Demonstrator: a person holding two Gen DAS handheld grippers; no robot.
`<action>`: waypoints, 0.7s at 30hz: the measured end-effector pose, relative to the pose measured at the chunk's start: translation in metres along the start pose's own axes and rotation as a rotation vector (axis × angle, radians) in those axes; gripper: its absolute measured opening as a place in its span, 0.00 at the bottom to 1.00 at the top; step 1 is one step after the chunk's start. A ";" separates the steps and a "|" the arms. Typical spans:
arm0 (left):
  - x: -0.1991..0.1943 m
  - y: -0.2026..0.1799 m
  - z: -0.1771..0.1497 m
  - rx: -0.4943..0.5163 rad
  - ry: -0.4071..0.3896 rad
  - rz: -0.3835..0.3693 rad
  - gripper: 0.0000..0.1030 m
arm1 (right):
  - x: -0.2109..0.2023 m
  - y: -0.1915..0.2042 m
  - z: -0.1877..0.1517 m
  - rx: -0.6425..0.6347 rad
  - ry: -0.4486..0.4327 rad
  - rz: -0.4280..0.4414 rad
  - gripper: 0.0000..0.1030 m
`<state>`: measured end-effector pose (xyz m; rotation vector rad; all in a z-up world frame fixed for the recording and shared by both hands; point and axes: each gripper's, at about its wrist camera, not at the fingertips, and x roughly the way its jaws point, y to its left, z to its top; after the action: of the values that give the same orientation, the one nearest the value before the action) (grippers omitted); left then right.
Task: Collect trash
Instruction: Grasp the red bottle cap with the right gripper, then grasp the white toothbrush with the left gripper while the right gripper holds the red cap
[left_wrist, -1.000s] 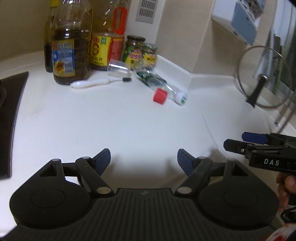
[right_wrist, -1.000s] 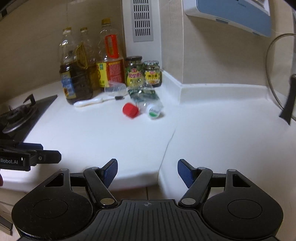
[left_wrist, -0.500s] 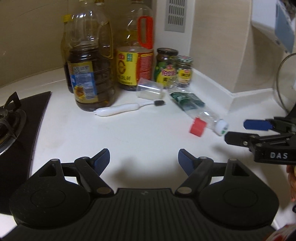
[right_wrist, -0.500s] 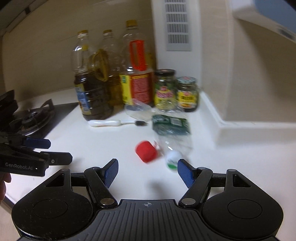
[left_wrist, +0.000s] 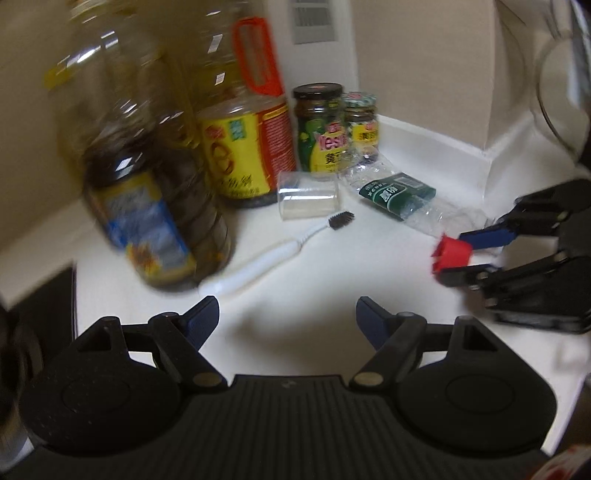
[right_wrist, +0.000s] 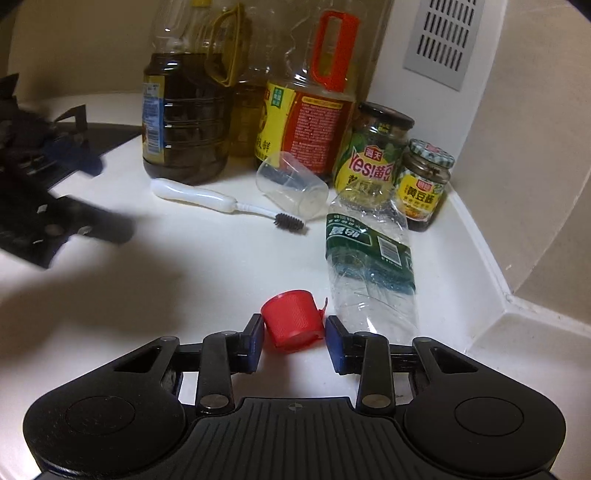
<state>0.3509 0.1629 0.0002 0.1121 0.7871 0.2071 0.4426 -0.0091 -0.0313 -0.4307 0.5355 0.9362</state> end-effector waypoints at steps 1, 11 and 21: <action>0.007 0.000 0.004 0.050 -0.001 -0.012 0.77 | -0.003 0.000 0.000 0.015 -0.004 -0.005 0.35; 0.087 0.001 0.036 0.253 0.093 -0.103 0.65 | -0.038 -0.002 -0.004 0.135 -0.029 -0.041 0.35; 0.089 0.006 0.046 0.155 0.219 -0.149 0.50 | -0.048 -0.003 -0.010 0.171 -0.060 -0.013 0.35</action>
<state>0.4436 0.1875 -0.0282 0.1787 1.0254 0.0168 0.4196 -0.0469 -0.0093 -0.2507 0.5526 0.8802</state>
